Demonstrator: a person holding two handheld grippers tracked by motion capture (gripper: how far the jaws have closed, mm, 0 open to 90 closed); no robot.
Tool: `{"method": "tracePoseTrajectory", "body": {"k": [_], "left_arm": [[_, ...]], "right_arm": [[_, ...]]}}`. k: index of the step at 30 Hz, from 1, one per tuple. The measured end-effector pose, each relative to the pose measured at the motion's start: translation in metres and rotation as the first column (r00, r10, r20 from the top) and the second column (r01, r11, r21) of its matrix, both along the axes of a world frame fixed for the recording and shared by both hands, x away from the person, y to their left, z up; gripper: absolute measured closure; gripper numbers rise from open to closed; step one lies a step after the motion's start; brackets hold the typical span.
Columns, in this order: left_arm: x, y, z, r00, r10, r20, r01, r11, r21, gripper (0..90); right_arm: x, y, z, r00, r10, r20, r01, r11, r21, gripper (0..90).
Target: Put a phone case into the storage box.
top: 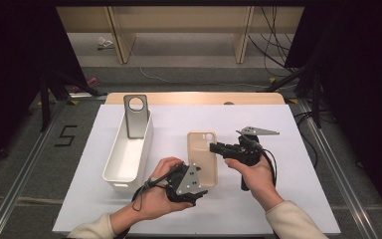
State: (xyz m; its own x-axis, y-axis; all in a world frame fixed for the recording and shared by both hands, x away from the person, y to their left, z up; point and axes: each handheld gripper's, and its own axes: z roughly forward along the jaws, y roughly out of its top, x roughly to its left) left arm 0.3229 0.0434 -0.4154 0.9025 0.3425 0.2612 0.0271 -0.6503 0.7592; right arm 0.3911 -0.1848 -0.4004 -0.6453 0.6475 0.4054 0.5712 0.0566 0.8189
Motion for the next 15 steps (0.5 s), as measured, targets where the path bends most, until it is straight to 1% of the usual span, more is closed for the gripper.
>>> {"method": "tracePoseTrajectory", "body": {"k": [1, 2, 3, 5, 6, 7, 9, 10, 11, 13, 14, 15], "left_arm": [[0.002, 0.002, 0.001, 0.9998, 0.021, -0.006, -0.021, 0.9994, -0.028, 26.7], [0.003, 0.004, 0.002, 0.9991, 0.042, -0.008, -0.042, 0.9980, -0.047, 24.7], [0.005, 0.006, 0.003, 0.9981, 0.062, -0.010, -0.062, 0.9956, -0.071, 23.7], [0.009, 0.010, 0.006, 0.9939, 0.108, -0.022, -0.110, 0.9868, -0.119, 23.5], [0.012, 0.013, 0.008, 0.9895, 0.140, -0.034, -0.144, 0.9791, -0.144, 23.6], [0.014, 0.015, 0.009, 0.9859, 0.162, -0.040, -0.167, 0.9738, -0.155, 24.7], [0.019, 0.020, 0.012, 0.9761, 0.212, -0.048, -0.217, 0.9609, -0.172, 26.5], [0.022, 0.023, 0.014, 0.9722, 0.227, -0.055, -0.234, 0.9543, -0.186, 27.3], [0.025, 0.026, 0.015, 0.9682, 0.240, -0.070, -0.250, 0.9462, -0.206, 28.4], [0.029, 0.031, 0.018, 0.9570, 0.271, -0.103, -0.289, 0.9267, -0.241, 30.1], [0.032, 0.033, 0.019, 0.9520, 0.285, -0.112, -0.305, 0.9190, -0.251, 31.4], [0.034, 0.035, 0.020, 0.9484, 0.291, -0.125, -0.315, 0.9128, -0.260, 32.8]], "right_arm": [[0.000, -0.001, 0.000, 1.0000, -0.003, 0.003, 0.003, 1.0000, -0.001, 82.0], [0.000, -0.002, 0.000, 0.9999, -0.010, 0.006, 0.010, 0.9999, -0.002, 82.0], [0.000, -0.003, 0.000, 0.9998, -0.017, 0.005, 0.017, 0.9999, 0.000, 82.0], [0.001, -0.005, 0.000, 0.9997, -0.023, 0.011, 0.023, 0.9997, -0.003, 81.9], [0.001, -0.006, -0.001, 0.9995, -0.029, 0.010, 0.029, 0.9996, -0.002, 81.9], [0.001, -0.007, -0.001, 0.9995, -0.032, 0.009, 0.032, 0.9995, 0.000, 81.9], [0.001, -0.008, -0.001, 0.9993, -0.037, 0.011, 0.037, 0.9993, 0.001, 81.9], [0.001, -0.008, -0.001, 0.9993, -0.036, 0.011, 0.036, 0.9993, 0.001, 81.9], [0.001, -0.008, -0.001, 0.9992, -0.038, 0.013, 0.038, 0.9993, -0.002, 81.9], [0.001, -0.008, -0.001, 0.9992, -0.038, 0.013, 0.038, 0.9993, -0.001, 81.8], [0.001, -0.007, -0.001, 0.9991, -0.039, 0.014, 0.040, 0.9992, -0.003, 81.8], [0.001, -0.007, -0.002, 0.9991, -0.039, 0.017, 0.039, 0.9992, -0.003, 81.8]]}}
